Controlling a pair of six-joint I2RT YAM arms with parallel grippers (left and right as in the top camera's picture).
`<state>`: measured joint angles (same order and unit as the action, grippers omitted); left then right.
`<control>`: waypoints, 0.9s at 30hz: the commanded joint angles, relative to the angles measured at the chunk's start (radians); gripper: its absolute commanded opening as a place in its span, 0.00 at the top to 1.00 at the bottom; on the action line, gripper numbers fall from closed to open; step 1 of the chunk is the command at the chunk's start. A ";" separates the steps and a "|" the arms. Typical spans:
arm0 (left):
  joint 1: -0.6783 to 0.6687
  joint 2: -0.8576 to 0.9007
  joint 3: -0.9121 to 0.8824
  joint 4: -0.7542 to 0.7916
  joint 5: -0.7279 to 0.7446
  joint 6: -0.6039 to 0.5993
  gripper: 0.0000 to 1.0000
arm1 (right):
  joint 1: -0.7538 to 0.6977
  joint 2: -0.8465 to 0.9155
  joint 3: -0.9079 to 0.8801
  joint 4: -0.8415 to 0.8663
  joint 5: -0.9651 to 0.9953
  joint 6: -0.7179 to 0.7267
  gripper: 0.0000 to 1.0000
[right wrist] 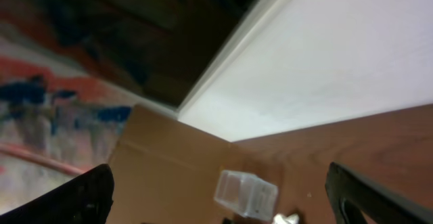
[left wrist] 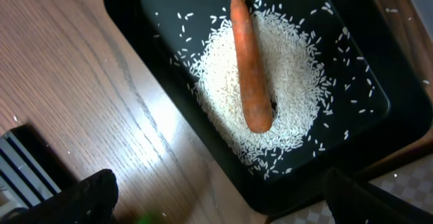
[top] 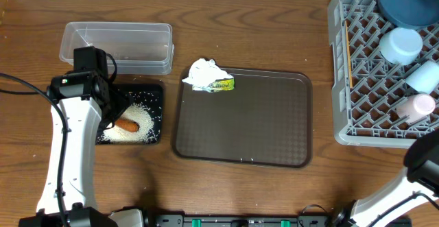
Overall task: Sort waste into correct bins and load items into the dishwasher rack
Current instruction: 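Open the right gripper and raise it over the rack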
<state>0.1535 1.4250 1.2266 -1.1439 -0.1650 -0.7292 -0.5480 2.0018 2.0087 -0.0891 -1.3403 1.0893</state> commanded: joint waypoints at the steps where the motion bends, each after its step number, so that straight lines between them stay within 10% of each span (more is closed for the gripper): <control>1: 0.003 0.000 0.013 -0.003 -0.019 -0.005 0.01 | 0.087 -0.021 -0.004 -0.275 0.234 -0.445 0.01; 5: 0.003 0.000 0.013 -0.003 -0.019 -0.005 0.01 | 0.225 -0.053 -0.002 -0.660 0.995 -0.839 0.01; 9: 0.003 0.000 0.013 -0.003 -0.019 -0.005 0.01 | 0.350 -0.061 0.022 -0.690 1.469 -0.959 0.01; 17: 0.003 0.000 0.013 -0.003 -0.019 -0.005 0.01 | 0.436 -0.001 0.052 -0.481 1.737 -1.315 0.01; 27: 0.003 0.000 0.013 -0.003 -0.019 -0.005 0.01 | 0.367 0.230 0.052 -0.433 1.688 -1.409 0.01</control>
<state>0.1535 1.4250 1.2285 -1.1446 -0.1646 -0.7292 -0.1612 2.1670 2.0655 -0.5198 0.3660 -0.2554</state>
